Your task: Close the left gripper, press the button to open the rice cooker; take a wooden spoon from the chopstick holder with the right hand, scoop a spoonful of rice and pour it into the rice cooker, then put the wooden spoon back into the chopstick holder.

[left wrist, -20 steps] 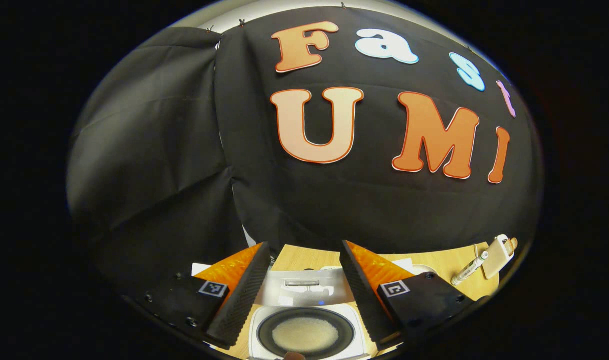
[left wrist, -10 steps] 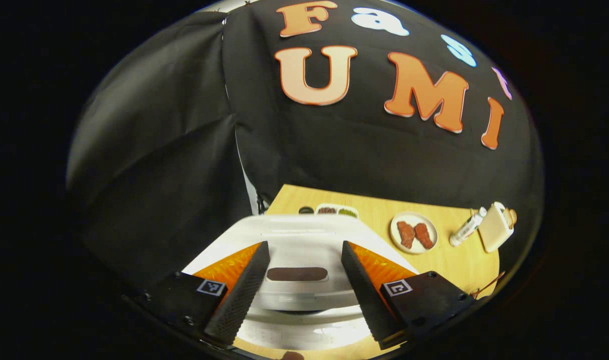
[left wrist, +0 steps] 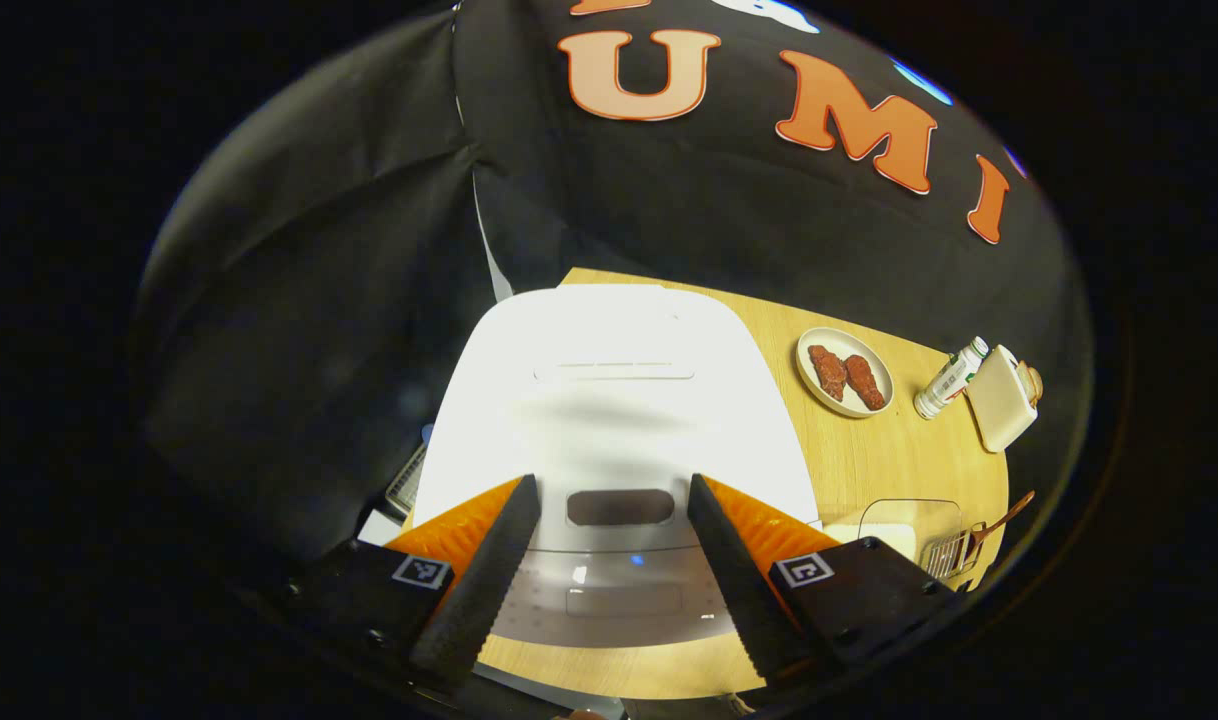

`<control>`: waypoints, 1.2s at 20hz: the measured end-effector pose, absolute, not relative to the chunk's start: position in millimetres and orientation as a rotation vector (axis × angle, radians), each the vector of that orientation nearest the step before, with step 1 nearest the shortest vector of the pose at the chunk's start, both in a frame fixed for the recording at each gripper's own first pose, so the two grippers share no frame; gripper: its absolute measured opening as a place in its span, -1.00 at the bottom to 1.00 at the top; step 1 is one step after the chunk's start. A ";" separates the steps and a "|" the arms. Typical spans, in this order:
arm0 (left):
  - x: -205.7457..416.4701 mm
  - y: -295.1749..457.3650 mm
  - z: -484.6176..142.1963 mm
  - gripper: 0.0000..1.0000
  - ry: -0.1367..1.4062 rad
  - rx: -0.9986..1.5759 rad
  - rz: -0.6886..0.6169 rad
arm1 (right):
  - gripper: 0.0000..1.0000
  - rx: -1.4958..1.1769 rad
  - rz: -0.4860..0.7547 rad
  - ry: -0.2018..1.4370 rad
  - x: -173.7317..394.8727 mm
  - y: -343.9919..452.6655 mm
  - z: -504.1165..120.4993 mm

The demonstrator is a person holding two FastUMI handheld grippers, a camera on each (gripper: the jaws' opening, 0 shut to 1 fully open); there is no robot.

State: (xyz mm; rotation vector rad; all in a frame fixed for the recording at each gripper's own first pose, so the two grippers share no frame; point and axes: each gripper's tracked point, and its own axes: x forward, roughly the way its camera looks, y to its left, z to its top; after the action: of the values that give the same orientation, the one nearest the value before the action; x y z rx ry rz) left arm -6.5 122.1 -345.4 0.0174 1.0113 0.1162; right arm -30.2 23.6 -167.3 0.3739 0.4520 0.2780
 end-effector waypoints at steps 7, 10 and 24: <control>-4.1 121.9 -328.3 0.97 0.965 0.021 0.148 | 0.91 0.356 0.291 0.431 -32.6 29.0 -163.9; 23.3 110.9 -256.0 0.97 0.712 0.093 0.150 | 0.89 0.296 0.289 0.410 -28.5 28.5 -152.3; -23.6 -62.7 -35.2 0.95 0.059 0.000 -0.052 | 0.89 0.125 0.308 0.064 -6.3 76.9 -21.1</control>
State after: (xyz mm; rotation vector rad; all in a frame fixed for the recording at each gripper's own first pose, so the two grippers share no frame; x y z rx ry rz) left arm -23.6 -62.7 -35.2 0.0001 0.0589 -0.0519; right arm -6.3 76.9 -21.1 0.1249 0.0638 0.3079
